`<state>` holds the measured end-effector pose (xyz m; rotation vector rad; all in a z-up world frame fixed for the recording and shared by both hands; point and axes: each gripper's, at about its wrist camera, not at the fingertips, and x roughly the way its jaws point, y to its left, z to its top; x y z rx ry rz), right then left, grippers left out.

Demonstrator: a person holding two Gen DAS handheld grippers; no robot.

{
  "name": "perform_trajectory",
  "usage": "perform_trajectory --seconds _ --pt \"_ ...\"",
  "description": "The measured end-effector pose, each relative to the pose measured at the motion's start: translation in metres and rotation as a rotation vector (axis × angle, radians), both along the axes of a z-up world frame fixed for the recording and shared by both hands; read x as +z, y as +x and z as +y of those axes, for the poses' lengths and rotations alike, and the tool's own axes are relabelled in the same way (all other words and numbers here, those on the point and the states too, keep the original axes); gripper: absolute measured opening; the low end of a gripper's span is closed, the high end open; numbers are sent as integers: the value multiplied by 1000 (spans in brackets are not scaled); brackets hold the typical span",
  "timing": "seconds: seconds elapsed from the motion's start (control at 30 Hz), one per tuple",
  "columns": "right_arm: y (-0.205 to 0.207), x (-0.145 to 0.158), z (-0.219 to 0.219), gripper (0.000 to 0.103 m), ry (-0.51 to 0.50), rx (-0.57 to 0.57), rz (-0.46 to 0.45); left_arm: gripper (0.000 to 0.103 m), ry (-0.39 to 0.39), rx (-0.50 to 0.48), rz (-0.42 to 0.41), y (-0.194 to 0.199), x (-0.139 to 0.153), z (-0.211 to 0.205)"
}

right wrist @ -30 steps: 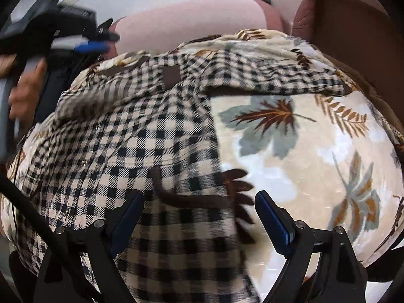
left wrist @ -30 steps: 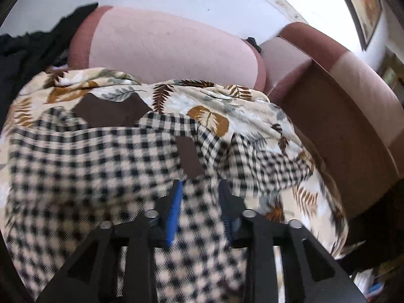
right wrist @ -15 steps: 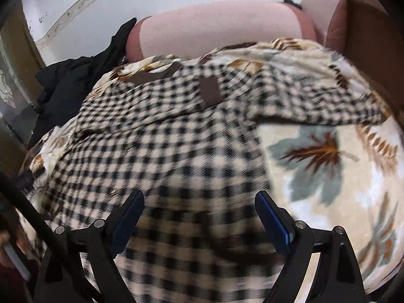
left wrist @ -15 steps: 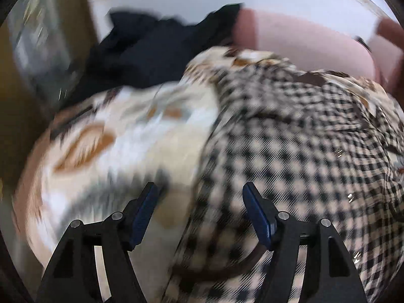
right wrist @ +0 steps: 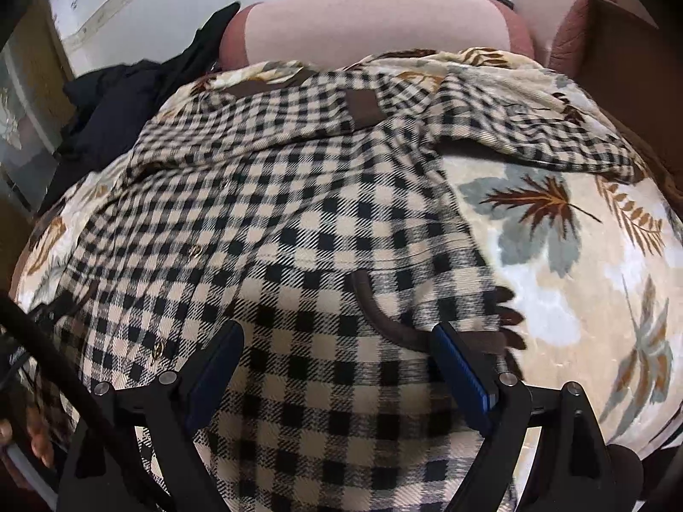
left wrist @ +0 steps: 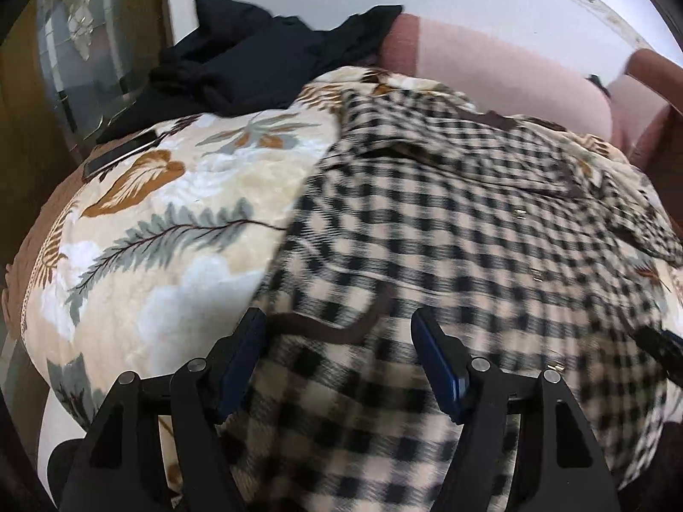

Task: Fold large clothes

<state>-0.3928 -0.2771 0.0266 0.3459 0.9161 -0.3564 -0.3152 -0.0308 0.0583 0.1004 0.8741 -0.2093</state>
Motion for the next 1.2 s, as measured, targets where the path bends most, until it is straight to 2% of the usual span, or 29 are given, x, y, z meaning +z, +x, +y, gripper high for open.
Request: perform_trajectory --seconds 0.17,0.23,0.27,0.3,0.33,0.43,0.57,0.7,0.83,1.0,1.13,1.2 --pt "-18 3 -29 92 -32 -90 -12 74 -10 -60 -4 -20 4 -25" --pt "-22 2 -44 92 -53 -132 8 74 19 -93 -8 -28 -1 -41" --pt "-23 3 -51 90 -68 -147 15 74 39 -106 -6 -30 -6 -46" --pt "-23 5 -55 84 -66 -149 10 74 60 -118 0 -32 -11 -51" --pt "-22 6 -58 80 -55 -142 1 74 70 -127 18 -32 -17 -57" --pt "-15 2 -53 80 5 -86 -10 74 65 -135 99 -31 -32 -62" --pt "-15 -18 -28 80 -9 21 37 74 93 -157 98 -38 -33 -64" --pt "-34 -27 -41 79 13 11 42 74 106 -178 118 -47 -31 -62" --pt "-55 -24 -114 79 77 -141 9 74 87 -177 131 -51 -25 -58" --pt "-68 -7 -236 80 42 -388 -67 74 55 -175 125 -55 -8 -58" --pt "-84 -16 -345 80 203 -611 -164 74 56 -178 112 -55 2 -64" --pt "-86 -29 -385 80 308 -675 -205 74 70 -174 113 -54 2 -67"
